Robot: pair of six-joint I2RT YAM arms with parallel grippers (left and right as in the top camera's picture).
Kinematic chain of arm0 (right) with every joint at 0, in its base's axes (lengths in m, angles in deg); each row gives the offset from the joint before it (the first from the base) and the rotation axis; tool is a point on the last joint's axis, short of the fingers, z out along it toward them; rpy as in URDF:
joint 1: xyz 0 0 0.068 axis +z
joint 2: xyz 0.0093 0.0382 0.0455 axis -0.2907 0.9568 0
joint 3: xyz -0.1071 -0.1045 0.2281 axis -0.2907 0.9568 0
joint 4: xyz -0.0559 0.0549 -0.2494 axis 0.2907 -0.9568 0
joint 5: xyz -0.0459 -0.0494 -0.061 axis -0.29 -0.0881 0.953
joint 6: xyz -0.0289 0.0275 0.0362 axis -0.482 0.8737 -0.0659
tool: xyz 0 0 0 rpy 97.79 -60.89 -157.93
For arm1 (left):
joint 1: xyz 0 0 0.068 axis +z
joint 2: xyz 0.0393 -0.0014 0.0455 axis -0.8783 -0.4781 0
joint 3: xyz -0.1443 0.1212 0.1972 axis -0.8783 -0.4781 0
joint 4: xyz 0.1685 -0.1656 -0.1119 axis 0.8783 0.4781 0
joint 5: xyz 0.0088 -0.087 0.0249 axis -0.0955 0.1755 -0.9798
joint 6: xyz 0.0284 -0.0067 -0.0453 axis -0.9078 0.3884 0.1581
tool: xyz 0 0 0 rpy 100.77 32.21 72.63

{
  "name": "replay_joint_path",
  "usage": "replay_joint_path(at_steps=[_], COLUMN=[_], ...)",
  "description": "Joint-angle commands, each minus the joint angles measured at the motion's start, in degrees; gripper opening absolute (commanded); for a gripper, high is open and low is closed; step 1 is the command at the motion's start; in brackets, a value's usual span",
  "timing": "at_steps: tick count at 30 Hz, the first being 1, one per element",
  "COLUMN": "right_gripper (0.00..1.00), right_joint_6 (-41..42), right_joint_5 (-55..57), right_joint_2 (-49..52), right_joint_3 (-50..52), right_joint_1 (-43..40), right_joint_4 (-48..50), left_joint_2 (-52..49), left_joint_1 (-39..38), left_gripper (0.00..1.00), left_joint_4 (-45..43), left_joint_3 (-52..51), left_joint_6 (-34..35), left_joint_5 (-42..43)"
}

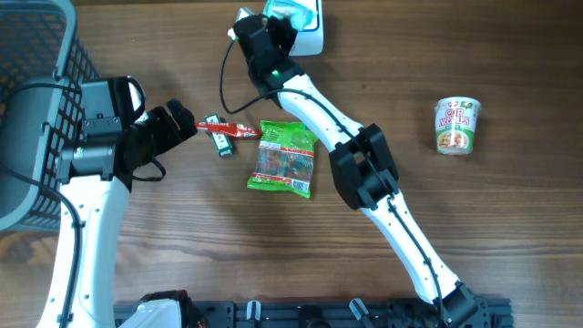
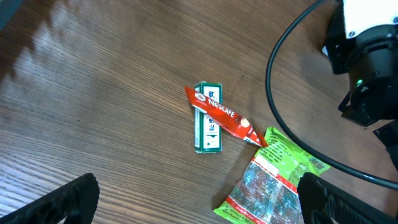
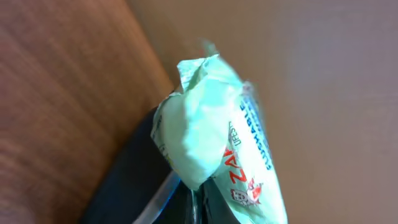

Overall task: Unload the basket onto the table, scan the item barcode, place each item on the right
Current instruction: 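Hold the teal pack in front of the scanner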

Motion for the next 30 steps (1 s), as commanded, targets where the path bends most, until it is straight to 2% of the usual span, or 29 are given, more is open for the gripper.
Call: replay_joint_path(at_steps=[1,6,13,23,30], right_gripper=[0.04,0.04,0.04,0.04,0.04], right_joint_6=[4.0,3.9,3.7,2.4,3.4], right_joint_5=[-0.2,-0.2,1.1,2.2,2.4], right_joint_2=[0.4,0.3,0.3,0.2,-5.3], right_joint_3=[0.2,0.2,0.2,0.2,0.2], right_joint_1=[-0.5,-0.5,-0.6,-0.6,-1.0], right_joint_4=[-1.8,-0.8,6.1,8.7,11.5], left_joint_2=[-0.2,-0.2,-0.2,-0.2,-0.2], left_joint_1=[-0.2,-0.2,-0.2,-0.2,-0.2], left_gripper=[1.00,1.00,1.00,1.00,1.00], left_joint_4=[-0.1,-0.1,-0.1,-0.1,-0.1], left_joint_3=[-0.1,-0.1,-0.1,-0.1,-0.1], left_joint_6=[-0.5,-0.5,-0.5,-0.5,-0.5], left_joint_5=[0.5,0.5,0.5,0.5,0.5])
